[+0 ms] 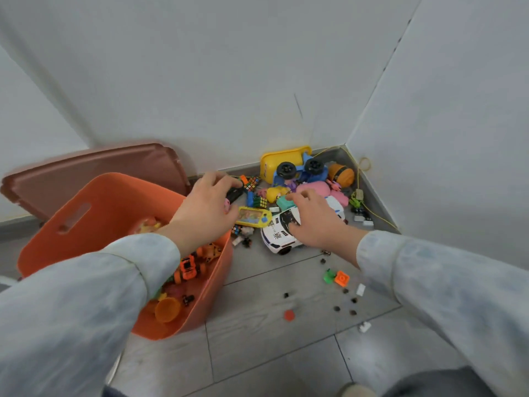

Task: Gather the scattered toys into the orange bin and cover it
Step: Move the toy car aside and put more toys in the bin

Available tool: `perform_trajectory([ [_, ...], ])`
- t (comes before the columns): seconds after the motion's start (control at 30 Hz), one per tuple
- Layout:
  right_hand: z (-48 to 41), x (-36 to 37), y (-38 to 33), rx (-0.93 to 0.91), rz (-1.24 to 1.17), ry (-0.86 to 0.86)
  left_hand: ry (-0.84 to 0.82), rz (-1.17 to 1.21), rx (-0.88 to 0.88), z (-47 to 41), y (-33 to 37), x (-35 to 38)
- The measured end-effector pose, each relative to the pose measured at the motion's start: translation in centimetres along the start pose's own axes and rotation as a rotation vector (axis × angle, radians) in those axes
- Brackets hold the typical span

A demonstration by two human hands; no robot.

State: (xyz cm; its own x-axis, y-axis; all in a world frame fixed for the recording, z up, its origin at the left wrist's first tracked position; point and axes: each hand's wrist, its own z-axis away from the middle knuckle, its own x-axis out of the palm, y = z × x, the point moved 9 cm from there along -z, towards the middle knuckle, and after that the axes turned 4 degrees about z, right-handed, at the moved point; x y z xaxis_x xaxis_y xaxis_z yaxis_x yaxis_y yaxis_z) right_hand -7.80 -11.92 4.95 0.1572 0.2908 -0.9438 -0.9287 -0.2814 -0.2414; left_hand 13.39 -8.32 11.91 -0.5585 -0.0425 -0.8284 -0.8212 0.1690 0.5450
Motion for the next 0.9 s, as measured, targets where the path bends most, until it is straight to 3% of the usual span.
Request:
perform_trajectory([
  [0.17,1.1,1.4,5.7,0.072,0.054,-0.048,-0.108,-0.011,0.092,-1.7,3.3,4.2],
  [0.27,1.7,3.2,8.7,0.106,0.060,-0.106,-0.196,-0.026,0.054,-2.0,3.5,7.0],
  [0.57,-0.1,5.0,13.7,0.163,-0.074,-0.092,-0.428,-0.028,-0.242,-1.8,1.7,17.2],
  [0.9,-4.4,7.0,18.9,0.295,-0.388,-0.081,-0.377,0.144,-0.585,-0.1,-3.0,21.8],
])
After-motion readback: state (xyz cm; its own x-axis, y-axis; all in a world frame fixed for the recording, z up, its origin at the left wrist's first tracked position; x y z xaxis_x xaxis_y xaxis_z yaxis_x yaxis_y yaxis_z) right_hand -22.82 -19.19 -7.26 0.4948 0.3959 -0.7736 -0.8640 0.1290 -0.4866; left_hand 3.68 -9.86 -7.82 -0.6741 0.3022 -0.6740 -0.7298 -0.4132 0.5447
